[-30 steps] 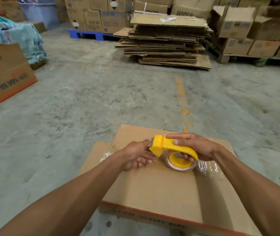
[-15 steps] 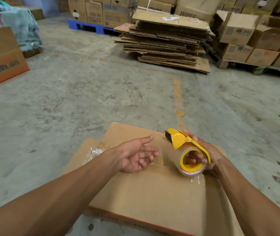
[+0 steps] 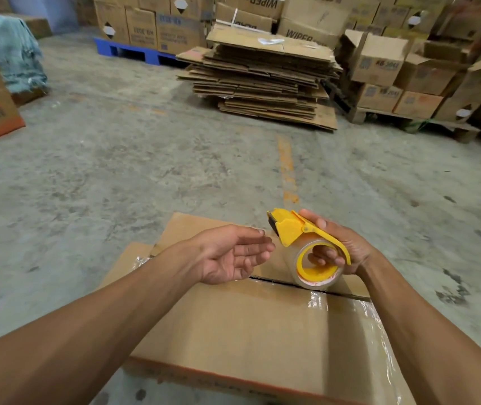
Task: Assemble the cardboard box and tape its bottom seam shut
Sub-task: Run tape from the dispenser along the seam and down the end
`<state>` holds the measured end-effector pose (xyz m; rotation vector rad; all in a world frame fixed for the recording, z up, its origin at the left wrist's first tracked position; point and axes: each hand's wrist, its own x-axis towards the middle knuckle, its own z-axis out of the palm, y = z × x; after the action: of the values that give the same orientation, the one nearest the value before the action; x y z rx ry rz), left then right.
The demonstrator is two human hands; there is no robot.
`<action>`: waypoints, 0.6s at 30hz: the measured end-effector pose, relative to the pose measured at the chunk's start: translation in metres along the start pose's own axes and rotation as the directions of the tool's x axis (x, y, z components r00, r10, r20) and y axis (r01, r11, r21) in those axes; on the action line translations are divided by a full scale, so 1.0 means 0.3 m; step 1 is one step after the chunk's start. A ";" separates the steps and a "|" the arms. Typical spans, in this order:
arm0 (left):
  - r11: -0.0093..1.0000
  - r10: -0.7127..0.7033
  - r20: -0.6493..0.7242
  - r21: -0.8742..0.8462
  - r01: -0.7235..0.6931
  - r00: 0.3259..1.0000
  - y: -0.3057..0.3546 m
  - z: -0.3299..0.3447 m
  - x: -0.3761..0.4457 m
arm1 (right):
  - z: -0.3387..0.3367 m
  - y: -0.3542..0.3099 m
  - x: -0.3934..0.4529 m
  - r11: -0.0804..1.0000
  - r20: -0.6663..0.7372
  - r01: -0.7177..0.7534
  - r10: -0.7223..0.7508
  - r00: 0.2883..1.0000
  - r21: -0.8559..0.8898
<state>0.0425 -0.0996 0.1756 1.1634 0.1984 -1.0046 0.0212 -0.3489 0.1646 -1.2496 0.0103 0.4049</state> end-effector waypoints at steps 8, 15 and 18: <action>0.997 -0.018 0.013 -0.075 0.018 1.000 0.023 0.025 -0.058 | 0.022 -0.031 -0.038 0.999 -0.010 -0.001 0.000 1.000 -0.034; 0.998 -0.025 0.029 -0.052 0.027 0.999 0.024 0.040 -0.082 | 0.038 -0.047 -0.060 0.997 0.001 -0.013 0.013 1.000 -0.073; 0.999 -0.033 0.024 -0.041 0.034 0.999 0.023 0.036 -0.085 | 0.047 -0.056 -0.070 0.995 -0.005 -0.015 0.015 1.000 -0.094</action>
<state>0.0293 -0.0943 0.2003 1.1135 0.2199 -1.0388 0.0038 -0.3462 0.1894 -1.3437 0.0046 0.4197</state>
